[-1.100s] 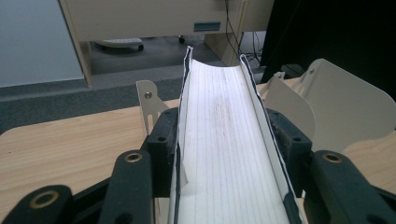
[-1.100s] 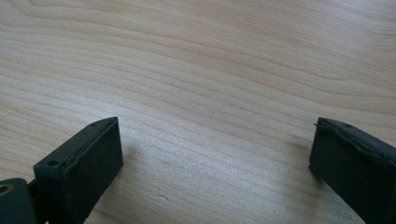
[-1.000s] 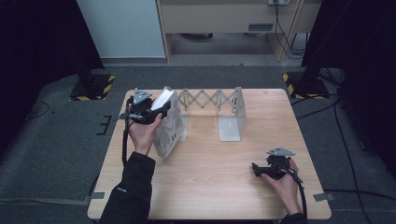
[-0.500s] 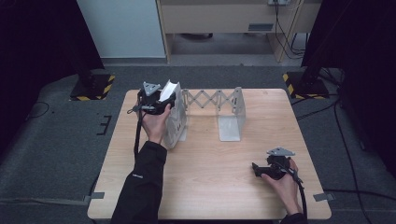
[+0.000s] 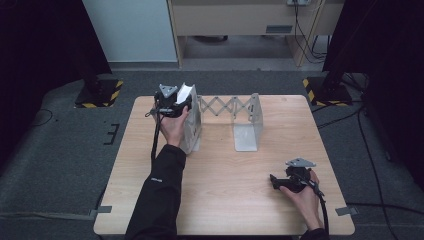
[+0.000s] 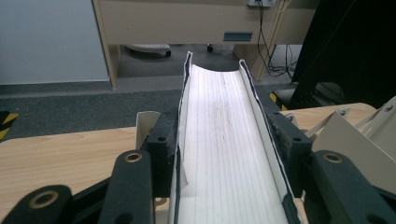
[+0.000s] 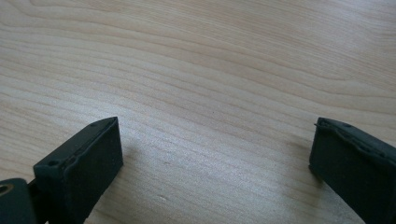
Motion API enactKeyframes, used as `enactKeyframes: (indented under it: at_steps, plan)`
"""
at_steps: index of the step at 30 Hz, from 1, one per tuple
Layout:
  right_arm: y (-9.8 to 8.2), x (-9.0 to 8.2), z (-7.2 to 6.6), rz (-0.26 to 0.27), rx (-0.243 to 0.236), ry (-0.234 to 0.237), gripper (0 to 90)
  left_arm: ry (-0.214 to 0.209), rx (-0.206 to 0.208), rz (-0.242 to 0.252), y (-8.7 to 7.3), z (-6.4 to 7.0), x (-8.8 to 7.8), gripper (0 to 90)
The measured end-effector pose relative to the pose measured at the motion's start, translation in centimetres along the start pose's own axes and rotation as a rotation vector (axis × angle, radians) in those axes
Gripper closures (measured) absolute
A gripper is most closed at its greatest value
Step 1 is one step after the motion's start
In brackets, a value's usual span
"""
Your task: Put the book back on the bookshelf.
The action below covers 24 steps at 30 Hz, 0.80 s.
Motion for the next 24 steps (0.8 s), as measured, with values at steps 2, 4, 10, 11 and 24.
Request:
enactKeyframes:
  at_steps: [2, 4, 10, 11, 24]
  plan:
    - [0.0, 0.0, 0.0, 0.0, 0.0, 0.0, 2.9, 0.007, 0.016, -0.002, 0.0, 0.3, 0.3, 51.1]
    - [0.0, 0.0, 0.0, 0.0, 0.0, 0.0, 2.9, 0.01, 0.019, 0.0, 0.1, 0.5, 0.4, 51.2]
    - [0.0, 0.0, 0.0, 0.0, 0.0, 0.0, 2.9, 0.005, 0.031, -0.007, -0.1, 1.2, 1.0, 51.1]
    - [0.0, 0.0, 0.0, 0.001, 0.001, 0.0, 2.9, 0.006, 0.036, -0.003, 0.0, 1.3, 1.0, 51.1]
    - [0.0, 0.0, 0.0, 0.0, -0.001, 0.0, 2.9, -0.043, 0.007, 0.036, -1.0, 1.1, 0.1, 46.6]
Point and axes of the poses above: each handheld gripper's, and its own axes: x roughly forward along the jaws, y roughly out of its top, z roughly to its right, the point moved 6 cm from there along x, roughly forward along the jaws, and after that the axes turned 9 degrees about x, right-handed, at the moved point
